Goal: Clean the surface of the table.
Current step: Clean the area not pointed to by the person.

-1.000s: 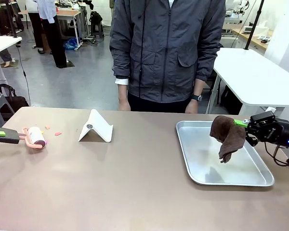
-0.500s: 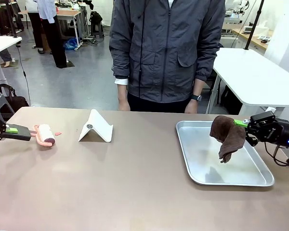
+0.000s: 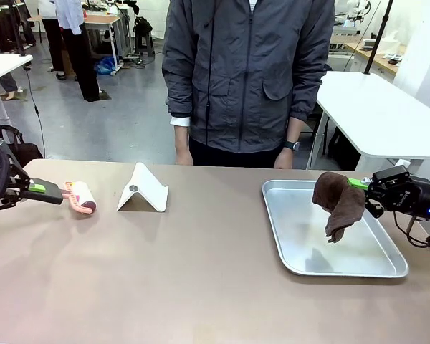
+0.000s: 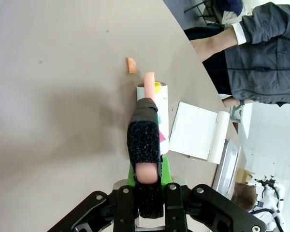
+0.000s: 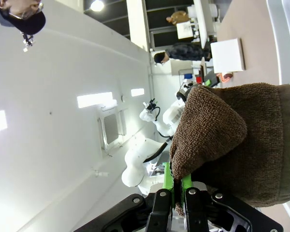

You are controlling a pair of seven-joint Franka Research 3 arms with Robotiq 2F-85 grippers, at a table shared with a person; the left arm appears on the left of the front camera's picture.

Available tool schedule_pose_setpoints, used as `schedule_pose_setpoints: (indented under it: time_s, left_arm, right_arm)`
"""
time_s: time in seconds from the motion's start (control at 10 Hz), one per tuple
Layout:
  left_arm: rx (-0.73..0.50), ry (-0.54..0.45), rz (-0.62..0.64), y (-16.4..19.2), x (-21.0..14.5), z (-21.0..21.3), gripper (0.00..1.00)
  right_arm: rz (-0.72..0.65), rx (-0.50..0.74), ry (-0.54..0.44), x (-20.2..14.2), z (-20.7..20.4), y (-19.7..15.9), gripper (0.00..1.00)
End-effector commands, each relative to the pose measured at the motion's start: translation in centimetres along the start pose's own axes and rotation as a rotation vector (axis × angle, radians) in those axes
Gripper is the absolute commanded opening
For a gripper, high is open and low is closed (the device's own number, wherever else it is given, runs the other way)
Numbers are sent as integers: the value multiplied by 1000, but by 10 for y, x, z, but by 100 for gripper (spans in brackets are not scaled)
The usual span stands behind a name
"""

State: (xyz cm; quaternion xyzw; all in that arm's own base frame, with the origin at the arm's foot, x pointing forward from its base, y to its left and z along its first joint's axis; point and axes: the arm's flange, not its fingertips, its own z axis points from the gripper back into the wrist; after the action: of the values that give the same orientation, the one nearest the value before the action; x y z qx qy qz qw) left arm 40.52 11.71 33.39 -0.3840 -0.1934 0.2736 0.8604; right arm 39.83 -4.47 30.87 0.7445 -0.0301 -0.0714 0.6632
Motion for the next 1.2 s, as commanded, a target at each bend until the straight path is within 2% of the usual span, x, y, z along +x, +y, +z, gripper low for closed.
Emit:
schedule_pose_setpoints:
  time_s: [0.0, 0.4, 0.6, 0.8, 1.1]
  left_arm:
    - [38, 39, 9, -6, -1, -16, 20]
    - [-23, 40, -31, -26, 4, -21, 20]
    - [-145, 50, -43, -20, 0, 12, 20]
    - [-329, 24, -104, 5, -19, 75, 20]
    - [-404, 32, -162, 71, -61, 131, 20]
  right_arm:
    - [7, 8, -3, 1, -3, 3, 7]
    - [7, 8, -3, 1, -3, 3, 7]
    - [7, 8, -3, 1, -3, 3, 7]
    - [7, 8, -3, 1, -3, 3, 7]
    - [7, 8, -3, 1, -3, 3, 7]
